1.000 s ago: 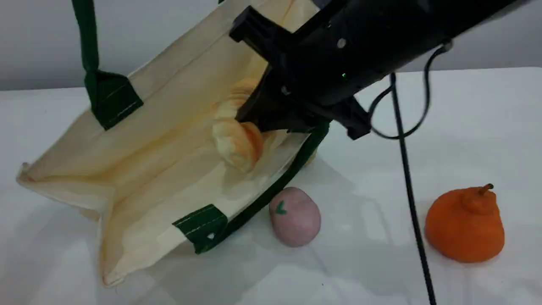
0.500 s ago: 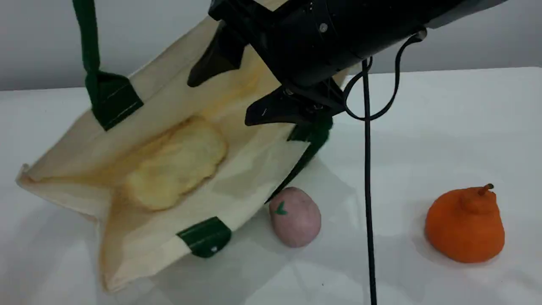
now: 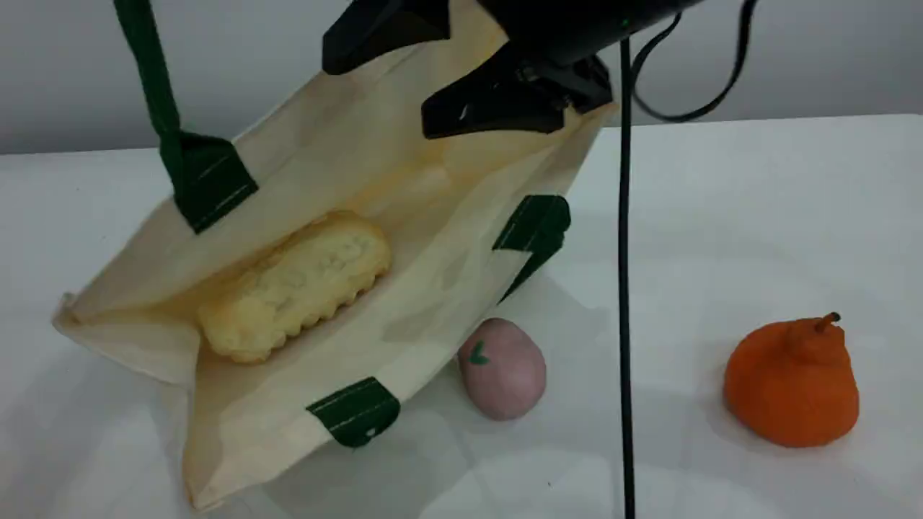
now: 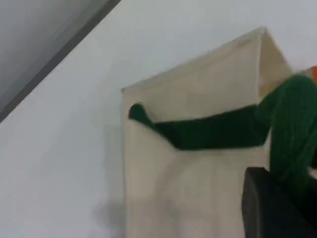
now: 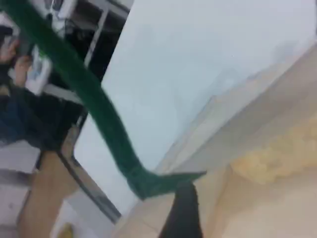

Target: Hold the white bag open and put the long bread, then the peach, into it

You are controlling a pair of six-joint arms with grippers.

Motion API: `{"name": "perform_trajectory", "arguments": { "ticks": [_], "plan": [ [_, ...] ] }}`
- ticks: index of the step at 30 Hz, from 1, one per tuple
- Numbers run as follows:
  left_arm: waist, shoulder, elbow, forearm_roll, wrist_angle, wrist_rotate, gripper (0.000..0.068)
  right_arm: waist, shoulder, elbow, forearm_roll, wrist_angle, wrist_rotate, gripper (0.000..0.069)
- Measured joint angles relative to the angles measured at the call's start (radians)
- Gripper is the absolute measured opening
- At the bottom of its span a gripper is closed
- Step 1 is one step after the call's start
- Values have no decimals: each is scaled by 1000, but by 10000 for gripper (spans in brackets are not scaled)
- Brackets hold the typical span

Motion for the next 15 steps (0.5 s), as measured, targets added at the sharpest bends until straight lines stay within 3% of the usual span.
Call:
{"name": "perform_trajectory", "arguments": {
  "ticks": [10,15],
  "plan": [
    [2,0,-10,178,-77,-119,90,-2,1,0,-209,-17,-3,575],
    [2,0,-62,207,-68,-167,90,-2,2,0,-272,-51,-3,575]
  ]
}}
